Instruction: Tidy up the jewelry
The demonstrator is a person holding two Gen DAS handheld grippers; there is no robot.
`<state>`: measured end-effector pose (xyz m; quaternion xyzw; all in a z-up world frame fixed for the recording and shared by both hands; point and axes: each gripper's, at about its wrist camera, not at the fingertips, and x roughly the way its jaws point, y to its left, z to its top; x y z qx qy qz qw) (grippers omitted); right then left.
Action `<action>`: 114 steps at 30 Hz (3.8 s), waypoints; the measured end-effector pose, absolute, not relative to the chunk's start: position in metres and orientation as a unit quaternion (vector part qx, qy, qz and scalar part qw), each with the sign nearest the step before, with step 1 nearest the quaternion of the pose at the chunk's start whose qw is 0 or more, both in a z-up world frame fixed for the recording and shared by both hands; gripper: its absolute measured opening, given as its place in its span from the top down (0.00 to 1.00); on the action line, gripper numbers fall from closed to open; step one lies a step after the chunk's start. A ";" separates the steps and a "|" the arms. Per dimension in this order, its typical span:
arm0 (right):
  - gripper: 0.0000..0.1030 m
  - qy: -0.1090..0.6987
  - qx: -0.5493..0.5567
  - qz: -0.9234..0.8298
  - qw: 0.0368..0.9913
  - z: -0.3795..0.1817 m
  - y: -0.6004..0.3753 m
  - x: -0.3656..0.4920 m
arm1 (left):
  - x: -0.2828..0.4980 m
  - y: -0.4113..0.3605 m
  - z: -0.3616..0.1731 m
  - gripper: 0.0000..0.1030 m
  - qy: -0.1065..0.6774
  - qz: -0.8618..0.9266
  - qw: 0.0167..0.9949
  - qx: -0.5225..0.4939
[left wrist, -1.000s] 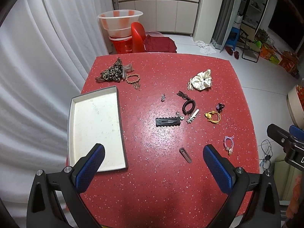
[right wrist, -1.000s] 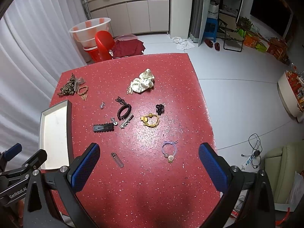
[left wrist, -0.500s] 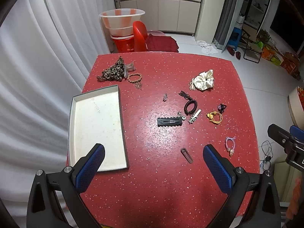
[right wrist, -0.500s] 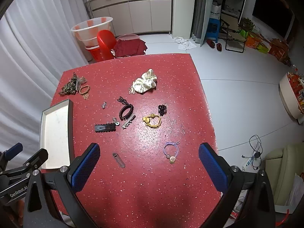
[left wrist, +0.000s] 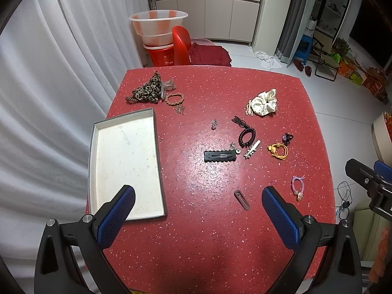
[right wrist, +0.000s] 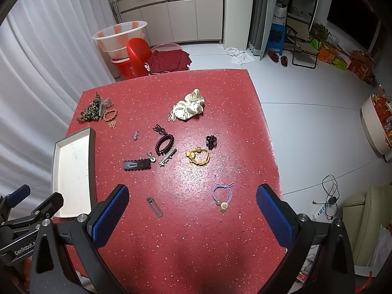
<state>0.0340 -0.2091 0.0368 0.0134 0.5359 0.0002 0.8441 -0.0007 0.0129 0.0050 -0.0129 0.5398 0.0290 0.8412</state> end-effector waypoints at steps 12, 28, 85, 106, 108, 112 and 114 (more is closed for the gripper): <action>0.00 0.536 0.014 0.000 0.844 0.037 -0.209 0.034 | -0.002 0.014 0.003 0.00 0.540 0.030 0.841 -0.012; 0.00 0.537 0.014 0.000 0.844 0.037 -0.209 0.034 | -0.002 0.013 0.003 0.00 0.540 0.030 0.841 -0.012; 0.00 0.618 0.035 -0.048 0.784 -0.069 -0.257 0.037 | 0.022 -0.009 -0.119 0.00 0.631 -0.008 0.774 -0.042; 0.00 0.652 0.026 -0.053 0.756 -0.185 -0.284 0.065 | 0.050 -0.044 -0.220 0.08 0.660 0.020 0.746 -0.086; 0.02 0.652 0.022 -0.050 0.756 -0.190 -0.281 0.068 | 0.052 -0.048 -0.224 0.15 0.660 0.025 0.747 -0.082; 0.05 0.652 0.011 -0.051 0.756 -0.199 -0.276 0.072 | 0.053 -0.061 -0.231 0.24 0.663 0.033 0.745 -0.068; 0.07 0.654 0.009 -0.053 0.755 -0.202 -0.273 0.073 | 0.052 -0.066 -0.232 0.26 0.663 0.036 0.745 -0.059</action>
